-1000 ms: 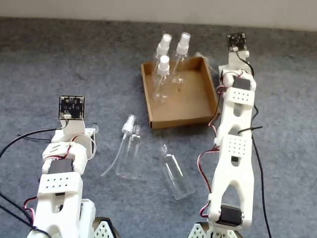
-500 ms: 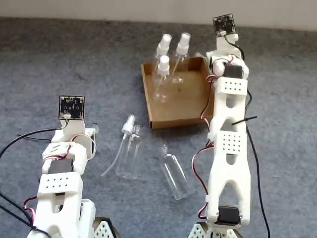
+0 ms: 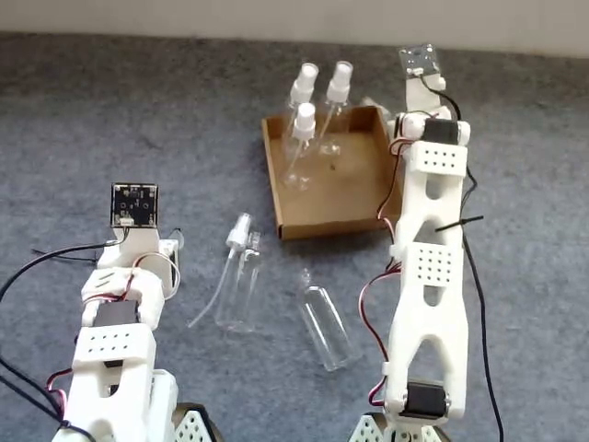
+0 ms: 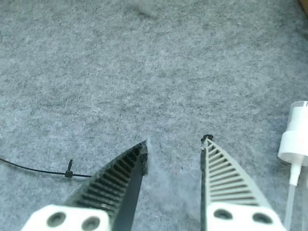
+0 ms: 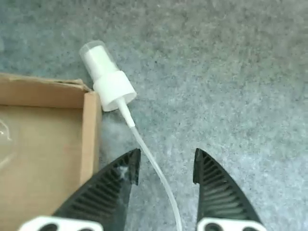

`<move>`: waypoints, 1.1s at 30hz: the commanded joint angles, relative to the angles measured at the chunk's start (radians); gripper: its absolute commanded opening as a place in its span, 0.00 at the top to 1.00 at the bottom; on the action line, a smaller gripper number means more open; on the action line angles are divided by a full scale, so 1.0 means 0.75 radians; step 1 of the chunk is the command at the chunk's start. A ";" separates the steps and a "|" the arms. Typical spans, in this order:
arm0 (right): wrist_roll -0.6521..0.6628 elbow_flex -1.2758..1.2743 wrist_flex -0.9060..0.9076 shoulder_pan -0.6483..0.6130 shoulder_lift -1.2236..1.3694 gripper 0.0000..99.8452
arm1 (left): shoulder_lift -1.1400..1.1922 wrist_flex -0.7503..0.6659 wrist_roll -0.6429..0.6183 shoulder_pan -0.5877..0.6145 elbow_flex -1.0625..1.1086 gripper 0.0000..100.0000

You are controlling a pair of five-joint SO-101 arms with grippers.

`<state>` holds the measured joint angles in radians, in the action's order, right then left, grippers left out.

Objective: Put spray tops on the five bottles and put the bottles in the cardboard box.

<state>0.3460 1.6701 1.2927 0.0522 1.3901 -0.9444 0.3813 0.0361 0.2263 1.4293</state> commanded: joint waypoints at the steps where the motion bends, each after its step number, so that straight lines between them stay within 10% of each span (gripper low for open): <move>1: -0.002 0.069 -0.021 -0.034 -0.073 0.85 | -0.013 -0.025 -0.010 -0.019 -0.007 0.83; 33: -0.004 0.069 -0.069 0.054 0.091 0.85 | -0.013 -0.025 -0.010 -0.019 -0.007 0.83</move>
<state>0.3475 1.6717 1.2635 0.0905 1.4760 -0.9444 0.3798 0.0361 0.2263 1.4293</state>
